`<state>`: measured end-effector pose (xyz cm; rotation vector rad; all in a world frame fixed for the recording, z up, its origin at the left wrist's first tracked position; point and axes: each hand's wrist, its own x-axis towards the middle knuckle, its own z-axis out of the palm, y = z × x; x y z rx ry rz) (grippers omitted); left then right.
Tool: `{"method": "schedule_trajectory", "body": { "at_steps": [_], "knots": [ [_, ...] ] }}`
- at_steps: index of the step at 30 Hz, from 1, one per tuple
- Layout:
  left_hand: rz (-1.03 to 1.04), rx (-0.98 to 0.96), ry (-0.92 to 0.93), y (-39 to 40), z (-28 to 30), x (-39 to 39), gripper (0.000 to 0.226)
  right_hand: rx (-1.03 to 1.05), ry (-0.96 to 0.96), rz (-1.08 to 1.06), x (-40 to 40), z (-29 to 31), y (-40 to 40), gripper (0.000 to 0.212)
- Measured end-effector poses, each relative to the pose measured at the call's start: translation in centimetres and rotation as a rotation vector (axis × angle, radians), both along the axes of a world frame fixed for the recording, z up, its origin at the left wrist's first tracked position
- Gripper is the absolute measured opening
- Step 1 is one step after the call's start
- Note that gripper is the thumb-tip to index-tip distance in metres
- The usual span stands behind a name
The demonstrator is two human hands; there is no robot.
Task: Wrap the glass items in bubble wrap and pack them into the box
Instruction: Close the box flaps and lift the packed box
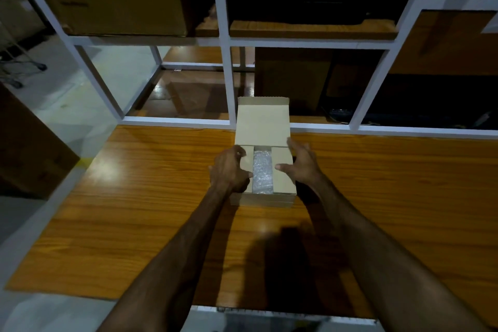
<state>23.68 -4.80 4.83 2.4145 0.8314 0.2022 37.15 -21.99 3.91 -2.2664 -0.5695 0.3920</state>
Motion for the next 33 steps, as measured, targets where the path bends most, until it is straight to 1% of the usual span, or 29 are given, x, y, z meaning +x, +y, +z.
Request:
{"method": "schedule_trajectory", "body": {
  "at_steps": [2, 3, 5, 7, 8, 9, 11, 12, 14, 15, 17, 19, 20, 22, 24, 25, 27, 30, 31, 33],
  "knots": [
    [0.007, -0.065, -0.001, 0.1, 0.5, 0.3, 0.092, -0.029, 0.063, 0.027, 1.2, 1.1, 0.3, 0.108],
    [0.000, -0.098, -0.002, 0.3, 0.4, 0.4, 0.098, -0.027, 0.105, 0.048, 1.8, 1.4, 0.5, 0.112],
    [-0.026, -0.128, -0.025, 0.9, -0.5, 0.7, 0.104, 0.019, 0.193, 0.083, 2.7, 1.5, 0.9, 0.112],
    [0.006, -0.175, -0.037, 2.3, -3.3, 1.6, 0.101, 0.063, 0.224, 0.101, 3.2, 1.3, 1.2, 0.109],
    [0.013, -0.201, -0.032, 3.0, -4.5, 2.0, 0.096, 0.091, 0.219, 0.103, 3.3, 1.1, 1.5, 0.108],
    [0.016, -0.206, -0.033, 2.9, -4.2, 1.8, 0.089, 0.120, 0.210, 0.095, 3.2, 0.9, 1.7, 0.106],
    [-0.008, -0.218, -0.106, 1.8, -2.1, 0.7, 0.080, 0.175, 0.192, 0.073, 3.0, 0.5, 1.9, 0.106],
    [-0.032, -0.237, -0.148, 1.6, -2.0, 0.5, 0.080, 0.191, 0.178, 0.063, 2.8, 0.3, 1.8, 0.111],
    [-0.042, -0.272, -0.222, 1.6, -2.2, 0.0, 0.090, 0.208, 0.140, 0.049, 2.3, 0.0, 1.6, 0.120],
    [-0.028, -0.295, -0.248, 1.7, -2.5, -0.2, 0.096, 0.225, 0.106, 0.049, 1.9, 0.0, 1.5, 0.118],
    [-0.018, -0.313, -0.277, 2.5, -4.5, -0.1, 0.105, 0.271, 0.018, 0.030, 1.5, -0.5, 1.3, 0.106],
    [-0.052, -0.314, -0.283, 1.6, -2.7, -0.7, 0.106, 0.294, -0.030, 0.009, 1.0, -0.6, 1.2, 0.097],
    [-0.062, -0.318, -0.284, 1.4, -2.1, -0.8, 0.107, 0.301, -0.043, 0.006, 0.8, -0.5, 1.1, 0.094],
    [-0.056, -0.337, -0.297, 0.7, -1.0, -1.0, 0.118, 0.314, -0.024, -0.009, 0.5, -0.4, 0.9, 0.088],
    [0.028, -0.323, -0.316, 0.3, -0.7, -1.4, 0.130, 0.310, -0.009, -0.029, 0.1, -0.2, 0.4, 0.080],
    [0.061, -0.301, -0.332, 0.2, -0.7, -1.8, 0.131, 0.307, -0.016, -0.036, 0.0, -0.2, 0.1, 0.076],
    [0.073, -0.304, -0.374, 0.1, -1.2, -2.6, 0.122, 0.253, -0.046, -0.059, -0.2, -0.5, -0.4, 0.068],
    [0.079, -0.409, -0.453, 0.2, -2.2, -3.7, 0.105, 0.219, -0.023, -0.071, -0.4, -0.8, -1.2, 0.039],
    [0.084, -0.444, -0.475, 0.2, -2.4, -4.0, 0.100, 0.215, -0.029, -0.045, -0.7, -0.8, -1.5, 0.036],
    [0.080, -0.448, -0.504, 0.3, -2.4, -4.6, 0.083, 0.202, -0.020, 0.002, -1.1, -0.8, -2.2, 0.044]
  ]
}}
